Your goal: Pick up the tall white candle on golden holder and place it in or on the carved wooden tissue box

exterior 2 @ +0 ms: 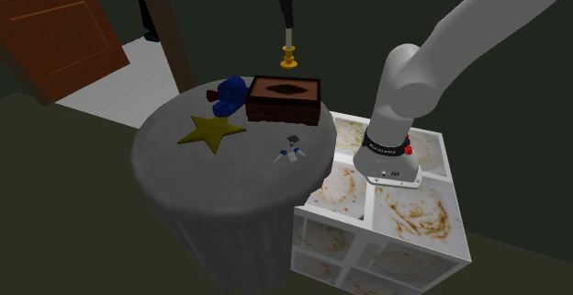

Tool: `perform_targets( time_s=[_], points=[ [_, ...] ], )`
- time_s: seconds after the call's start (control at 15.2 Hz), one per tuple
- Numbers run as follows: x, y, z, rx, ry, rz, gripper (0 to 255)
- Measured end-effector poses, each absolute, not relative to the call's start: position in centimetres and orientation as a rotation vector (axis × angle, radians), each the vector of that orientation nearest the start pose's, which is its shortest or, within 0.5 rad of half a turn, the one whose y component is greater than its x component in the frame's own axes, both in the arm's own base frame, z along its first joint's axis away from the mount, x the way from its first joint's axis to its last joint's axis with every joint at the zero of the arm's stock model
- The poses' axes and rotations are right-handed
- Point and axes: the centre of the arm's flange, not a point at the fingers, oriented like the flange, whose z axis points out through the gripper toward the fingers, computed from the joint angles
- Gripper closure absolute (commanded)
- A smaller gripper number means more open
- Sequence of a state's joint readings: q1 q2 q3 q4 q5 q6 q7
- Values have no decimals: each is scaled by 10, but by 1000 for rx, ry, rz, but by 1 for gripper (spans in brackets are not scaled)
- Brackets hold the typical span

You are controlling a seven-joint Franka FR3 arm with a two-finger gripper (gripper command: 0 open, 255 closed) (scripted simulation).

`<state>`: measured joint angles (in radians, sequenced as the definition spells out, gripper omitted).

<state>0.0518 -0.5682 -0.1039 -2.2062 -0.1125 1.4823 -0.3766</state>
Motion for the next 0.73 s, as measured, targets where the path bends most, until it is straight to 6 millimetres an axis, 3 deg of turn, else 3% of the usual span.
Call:
perform_targets(
  time_s=[0.73],
  points=[
    [357, -40, 520, -3107, -540, 263, 255]
  ],
)
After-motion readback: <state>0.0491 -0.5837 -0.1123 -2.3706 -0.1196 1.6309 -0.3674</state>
